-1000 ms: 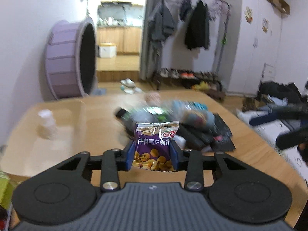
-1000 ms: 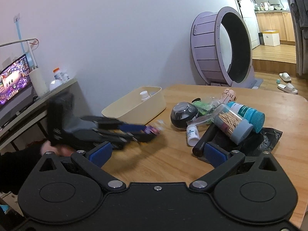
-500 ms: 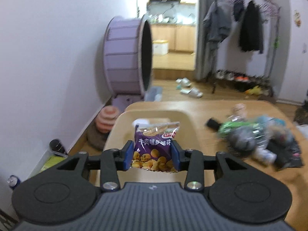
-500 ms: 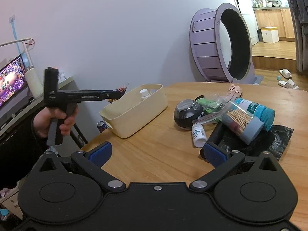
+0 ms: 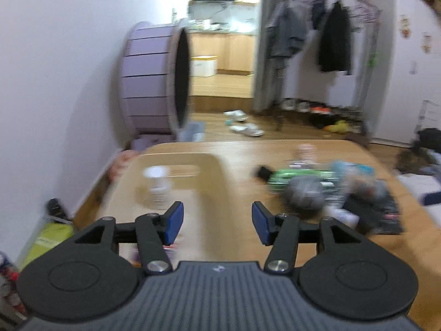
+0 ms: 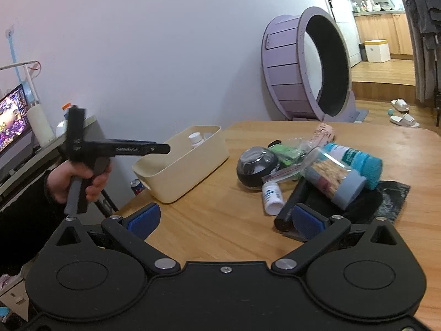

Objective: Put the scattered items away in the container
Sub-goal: 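Carry the snack bag over the cream bin and release it, then move the left gripper to the black wrist ball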

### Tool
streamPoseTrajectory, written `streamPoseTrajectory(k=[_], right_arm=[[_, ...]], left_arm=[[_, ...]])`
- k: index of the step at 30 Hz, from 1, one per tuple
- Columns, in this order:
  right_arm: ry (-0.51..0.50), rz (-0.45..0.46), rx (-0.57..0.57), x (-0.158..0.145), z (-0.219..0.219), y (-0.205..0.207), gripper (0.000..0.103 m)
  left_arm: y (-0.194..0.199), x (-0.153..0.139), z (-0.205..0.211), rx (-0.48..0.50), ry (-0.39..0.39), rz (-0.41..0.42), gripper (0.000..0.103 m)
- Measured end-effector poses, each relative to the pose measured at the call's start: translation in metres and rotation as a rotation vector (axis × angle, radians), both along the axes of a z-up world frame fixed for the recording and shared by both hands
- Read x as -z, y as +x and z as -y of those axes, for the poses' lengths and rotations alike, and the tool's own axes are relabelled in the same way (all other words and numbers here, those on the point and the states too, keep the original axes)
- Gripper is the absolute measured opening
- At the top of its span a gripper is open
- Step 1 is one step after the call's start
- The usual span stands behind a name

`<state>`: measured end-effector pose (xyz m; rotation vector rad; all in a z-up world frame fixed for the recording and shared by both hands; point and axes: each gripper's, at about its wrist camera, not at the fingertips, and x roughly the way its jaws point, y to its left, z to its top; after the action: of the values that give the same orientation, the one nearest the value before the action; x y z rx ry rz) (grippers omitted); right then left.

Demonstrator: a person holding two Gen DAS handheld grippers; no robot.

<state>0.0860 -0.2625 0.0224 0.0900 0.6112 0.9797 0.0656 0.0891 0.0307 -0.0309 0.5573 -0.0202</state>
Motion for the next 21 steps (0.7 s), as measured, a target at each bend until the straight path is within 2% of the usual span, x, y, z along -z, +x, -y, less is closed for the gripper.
streamPoseTrajectory(k=[6, 9, 11, 15, 17, 21], right_arm=[[-0.014, 0.013, 0.065, -0.003, 0.018, 0.003, 0.103], [-0.007, 0.011, 0.097, -0.003, 0.027, 0.006, 0.103], [-0.001, 0.012, 0.113, -0.002, 0.031, 0.007, 0.103], [-0.006, 0.019, 0.147, 0.0, 0.032, 0.009, 0.103], [-0.008, 0.019, 0.154, 0.001, 0.033, 0.009, 0.103], [-0.002, 0.019, 0.151, 0.001, 0.032, 0.011, 0.103]], left_arm=[[-0.006, 0.011, 0.063, 0.176, -0.042, 0.013, 0.054], [0.002, 0.024, 0.084, 0.208, -0.067, -0.003, 0.054], [0.01, 0.031, 0.091, 0.2, -0.076, -0.003, 0.054], [0.03, 0.037, 0.095, 0.145, -0.026, 0.006, 0.054], [0.042, 0.04, 0.093, 0.13, -0.024, -0.007, 0.054], [0.059, 0.049, 0.089, 0.101, -0.008, -0.025, 0.065]])
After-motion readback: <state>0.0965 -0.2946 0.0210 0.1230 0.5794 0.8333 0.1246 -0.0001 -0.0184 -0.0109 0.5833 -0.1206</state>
